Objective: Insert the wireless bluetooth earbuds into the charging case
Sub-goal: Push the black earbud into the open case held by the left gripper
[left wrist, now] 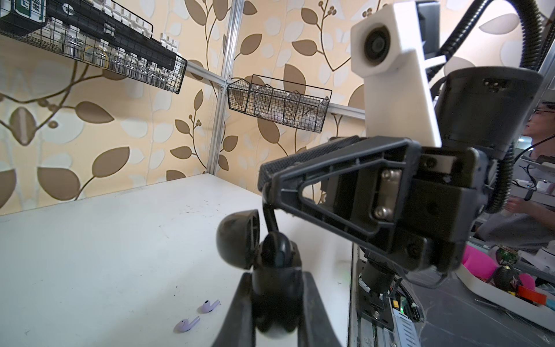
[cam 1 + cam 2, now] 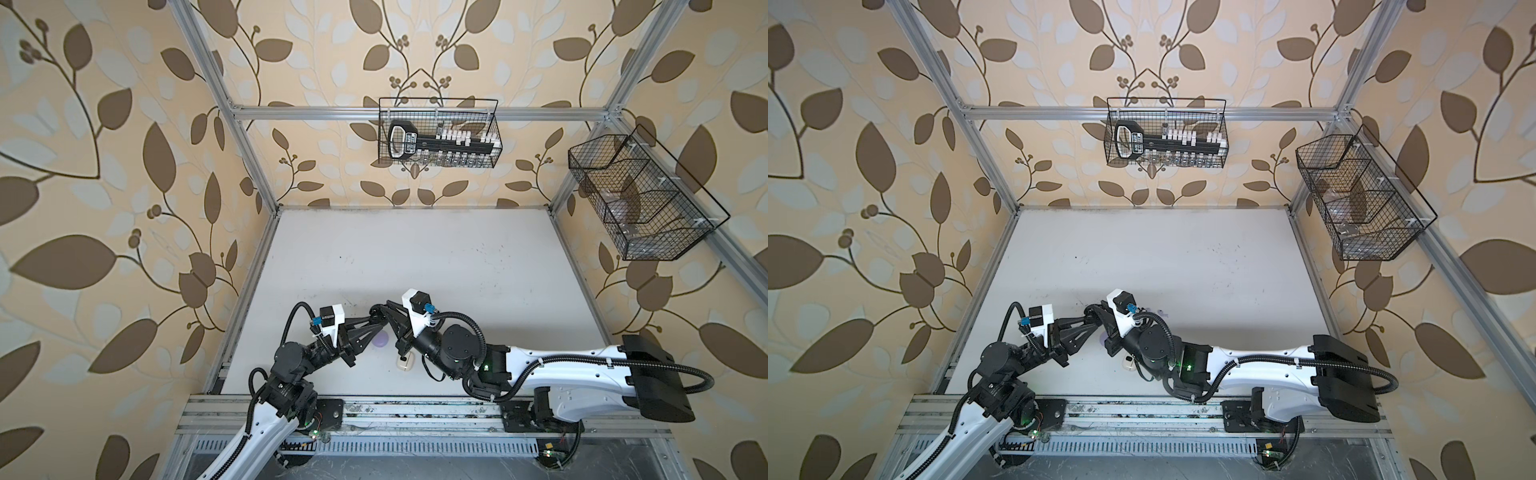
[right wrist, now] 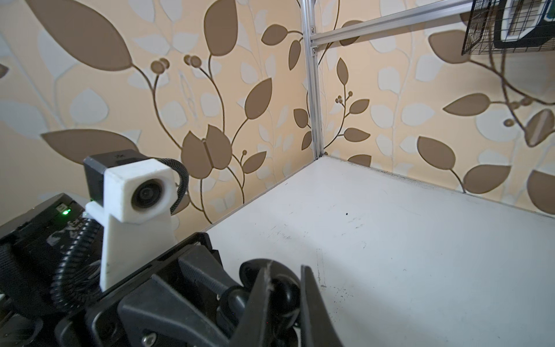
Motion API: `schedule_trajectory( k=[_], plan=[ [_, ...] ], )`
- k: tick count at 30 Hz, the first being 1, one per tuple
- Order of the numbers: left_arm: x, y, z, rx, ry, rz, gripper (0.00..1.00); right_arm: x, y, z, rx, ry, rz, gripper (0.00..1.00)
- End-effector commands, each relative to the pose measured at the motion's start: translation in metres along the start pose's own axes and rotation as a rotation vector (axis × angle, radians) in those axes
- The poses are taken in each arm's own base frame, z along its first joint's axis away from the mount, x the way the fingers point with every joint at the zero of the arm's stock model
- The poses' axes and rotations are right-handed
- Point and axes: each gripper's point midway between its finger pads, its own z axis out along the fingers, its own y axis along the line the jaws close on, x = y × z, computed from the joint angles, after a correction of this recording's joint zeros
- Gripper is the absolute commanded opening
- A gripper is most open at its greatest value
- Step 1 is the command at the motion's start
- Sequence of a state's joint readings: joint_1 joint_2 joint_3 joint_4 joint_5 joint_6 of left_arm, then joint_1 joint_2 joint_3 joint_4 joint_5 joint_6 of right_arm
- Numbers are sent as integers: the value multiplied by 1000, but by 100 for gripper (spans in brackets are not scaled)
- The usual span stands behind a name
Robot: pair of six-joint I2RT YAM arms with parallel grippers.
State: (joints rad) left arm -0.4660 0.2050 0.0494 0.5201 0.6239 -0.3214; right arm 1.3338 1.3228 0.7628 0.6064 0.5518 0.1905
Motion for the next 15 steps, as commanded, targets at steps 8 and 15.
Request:
schedule_trajectory(
  k=[8, 15],
  plan=[
    [-27, -12, 1, 33, -65, 52, 0, 7, 16, 2, -48, 1, 5, 13],
    [-26, -12, 1, 32, -65, 55, 0, 7, 20, 0, -59, -1, 9, 13]
  ],
)
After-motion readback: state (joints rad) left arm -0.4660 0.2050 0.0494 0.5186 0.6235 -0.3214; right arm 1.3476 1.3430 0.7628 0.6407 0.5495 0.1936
